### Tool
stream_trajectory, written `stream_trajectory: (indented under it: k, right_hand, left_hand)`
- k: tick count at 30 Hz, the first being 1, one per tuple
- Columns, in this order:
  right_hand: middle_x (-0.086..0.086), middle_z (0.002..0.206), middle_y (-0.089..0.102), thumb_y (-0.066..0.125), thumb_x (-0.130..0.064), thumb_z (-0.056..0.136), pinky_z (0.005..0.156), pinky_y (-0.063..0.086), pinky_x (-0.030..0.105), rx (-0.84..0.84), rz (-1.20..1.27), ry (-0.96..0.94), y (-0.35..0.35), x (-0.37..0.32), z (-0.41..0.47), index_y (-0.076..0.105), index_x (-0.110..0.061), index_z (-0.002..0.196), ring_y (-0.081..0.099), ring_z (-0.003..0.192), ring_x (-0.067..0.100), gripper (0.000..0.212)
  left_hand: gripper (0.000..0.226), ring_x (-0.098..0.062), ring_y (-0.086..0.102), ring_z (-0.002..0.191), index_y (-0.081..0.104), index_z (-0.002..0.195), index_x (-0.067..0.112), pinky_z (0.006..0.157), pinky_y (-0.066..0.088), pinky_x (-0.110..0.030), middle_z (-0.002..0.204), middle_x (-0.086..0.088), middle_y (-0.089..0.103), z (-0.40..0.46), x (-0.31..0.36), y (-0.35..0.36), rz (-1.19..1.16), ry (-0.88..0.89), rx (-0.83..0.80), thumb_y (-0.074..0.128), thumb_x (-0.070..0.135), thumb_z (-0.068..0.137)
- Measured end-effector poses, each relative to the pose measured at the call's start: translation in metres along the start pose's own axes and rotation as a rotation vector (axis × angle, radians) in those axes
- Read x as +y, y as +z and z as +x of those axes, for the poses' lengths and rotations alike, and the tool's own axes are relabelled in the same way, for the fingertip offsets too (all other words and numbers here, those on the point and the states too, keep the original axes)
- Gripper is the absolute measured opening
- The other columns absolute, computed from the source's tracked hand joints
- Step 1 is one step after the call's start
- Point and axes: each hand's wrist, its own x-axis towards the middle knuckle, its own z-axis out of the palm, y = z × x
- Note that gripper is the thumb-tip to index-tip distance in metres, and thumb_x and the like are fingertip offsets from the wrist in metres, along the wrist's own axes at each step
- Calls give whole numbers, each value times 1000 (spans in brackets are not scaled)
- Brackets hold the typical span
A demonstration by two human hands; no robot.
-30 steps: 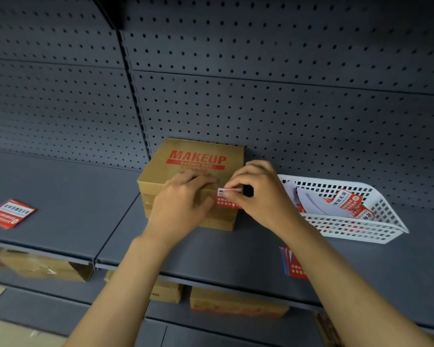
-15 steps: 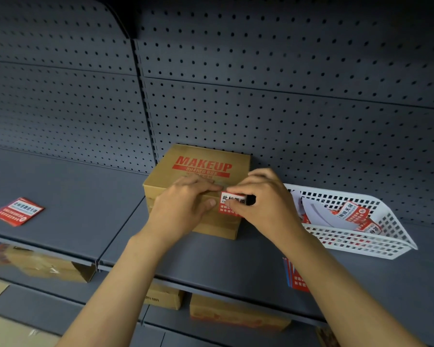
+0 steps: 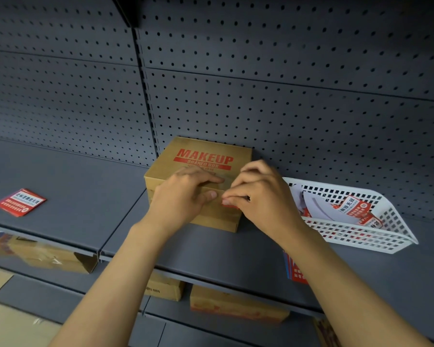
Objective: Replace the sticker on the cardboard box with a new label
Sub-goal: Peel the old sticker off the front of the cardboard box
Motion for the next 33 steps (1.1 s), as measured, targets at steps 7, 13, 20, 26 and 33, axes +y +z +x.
stream_trajectory:
  k: [7, 13, 20, 26, 33]
  right_hand:
    - [-14, 80, 74, 66, -43, 81, 79, 53, 38, 1, 38, -77, -2, 12, -7, 84, -27, 75, 60, 109, 25, 26]
    - [-13, 81, 74, 66, -38, 83, 77, 51, 34, 21, 8, -156, -2, 15, -8, 85, -29, 76, 61, 111, 25, 21]
    - [-8, 109, 76, 81, -24, 81, 99, 48, 32, 24, 144, -68, -8, 13, -14, 78, -27, 115, 57, 120, 22, 34]
    - [-10, 58, 54, 63, -72, 77, 55, 45, 30, 152, -91, 376, -19, -19, -31, 56, -26, 58, 56, 59, 10, 50]
    - [8, 65, 64, 41, -87, 79, 60, 35, 31, -91, -404, 604, 8, -35, -15, 70, -15, 66, 64, 66, 30, 79]
  left_hand:
    - [29, -4, 53, 118, 66, 115, 47, 74, 43, -26, 118, 23, 63, 0, 3, -3, 19, -22, -20, 69, 38, 88]
    - [31, -5, 54, 118, 65, 116, 48, 79, 50, -31, 119, 22, 63, 1, 1, -3, 22, -14, -36, 69, 39, 87]
    - [32, -5, 56, 116, 64, 115, 48, 82, 53, -33, 116, 23, 64, 0, -1, -3, 22, 10, -25, 70, 37, 86]
    - [30, -7, 60, 108, 67, 113, 45, 74, 49, -25, 111, 19, 67, -2, 5, 5, 58, 22, 65, 71, 36, 84]
    - [29, -11, 63, 106, 70, 112, 41, 77, 48, -25, 108, 16, 69, -4, 9, 7, 86, 52, 95, 66, 42, 83]
